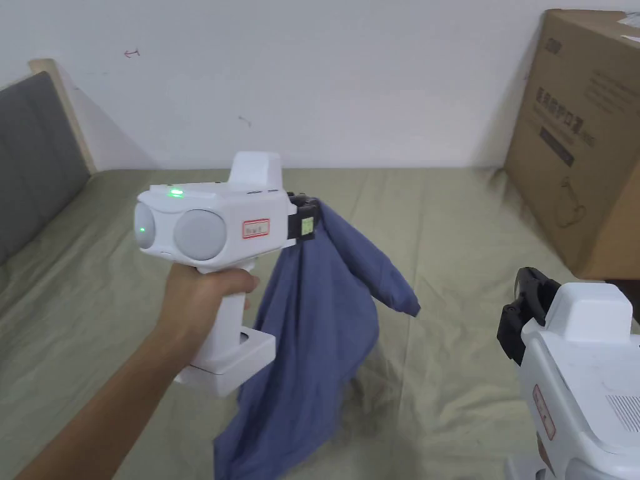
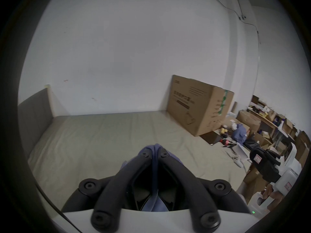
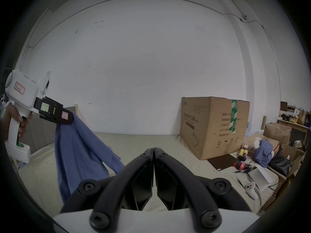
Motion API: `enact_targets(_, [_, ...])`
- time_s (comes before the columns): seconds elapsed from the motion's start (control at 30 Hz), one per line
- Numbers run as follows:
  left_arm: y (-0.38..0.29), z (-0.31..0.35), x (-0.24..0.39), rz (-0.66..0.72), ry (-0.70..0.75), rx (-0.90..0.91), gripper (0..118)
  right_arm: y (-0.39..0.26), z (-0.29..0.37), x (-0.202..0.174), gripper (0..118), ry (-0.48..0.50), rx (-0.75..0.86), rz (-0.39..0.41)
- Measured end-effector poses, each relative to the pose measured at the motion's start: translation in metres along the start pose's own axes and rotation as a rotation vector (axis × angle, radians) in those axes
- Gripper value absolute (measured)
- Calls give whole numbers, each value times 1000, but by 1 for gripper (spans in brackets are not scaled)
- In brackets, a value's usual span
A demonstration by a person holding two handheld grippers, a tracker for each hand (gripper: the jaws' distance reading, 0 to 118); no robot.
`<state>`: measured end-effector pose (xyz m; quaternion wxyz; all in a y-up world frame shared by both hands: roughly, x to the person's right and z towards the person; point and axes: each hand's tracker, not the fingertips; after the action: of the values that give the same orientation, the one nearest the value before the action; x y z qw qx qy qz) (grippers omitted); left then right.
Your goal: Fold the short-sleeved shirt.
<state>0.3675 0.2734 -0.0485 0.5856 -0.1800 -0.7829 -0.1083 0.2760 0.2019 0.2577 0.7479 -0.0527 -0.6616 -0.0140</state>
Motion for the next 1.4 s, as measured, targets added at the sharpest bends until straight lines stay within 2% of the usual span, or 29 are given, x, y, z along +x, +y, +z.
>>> enact_targets(0.2, [-42,-61,41,-33,-118,-159,1,-2,7,24,1,-62,-11,-8])
enact_targets(0.33, [-102,-101,54,-48,-121,-328,1,-10,6,31,1,-77,-35,-12])
enact_targets(0.73, [-251,-163,42,-83,34,-734,1,-26,-1,21,1,-57,-100,-19])
enact_targets(0.8, [-262,-165,38,-92,71,-753,1,-24,-1,19,1,-56,-101,-22])
enact_targets(0.87, [-259,-158,34,-37,56,-717,2,-22,1,18,1,-56,-97,-19])
enact_targets(0.9, [-254,-154,33,-13,51,-682,6,-21,1,17,1,-55,-95,-16])
enact_targets(0.93, [-246,-146,32,0,53,-652,22,-19,2,17,1,-54,-92,-14])
enact_targets(0.97, [-238,-139,32,21,49,-629,38,-18,2,17,1,-54,-90,-12])
enact_targets(1.0, [-229,-132,31,38,56,-604,60,-18,2,17,1,-55,-87,-10])
enact_targets(1.03, [-218,-123,29,52,60,-565,88,-17,2,17,1,-54,-85,-9])
enact_targets(1.07, [-206,-113,26,66,50,-509,105,-15,2,17,1,-53,-82,-8])
enact_targets(1.1, [-190,-102,26,78,49,-443,112,-13,3,17,1,-53,-79,-8])
enact_targets(1.2, [-147,-63,19,93,86,-257,112,-8,5,15,1,-52,-62,-11])
enact_targets(1.3, [-112,-18,12,62,141,-41,112,-2,6,14,1,-48,-45,-10])
enact_targets(1.4, [-89,17,6,18,217,100,112,2,6,13,1,-44,-29,-9])
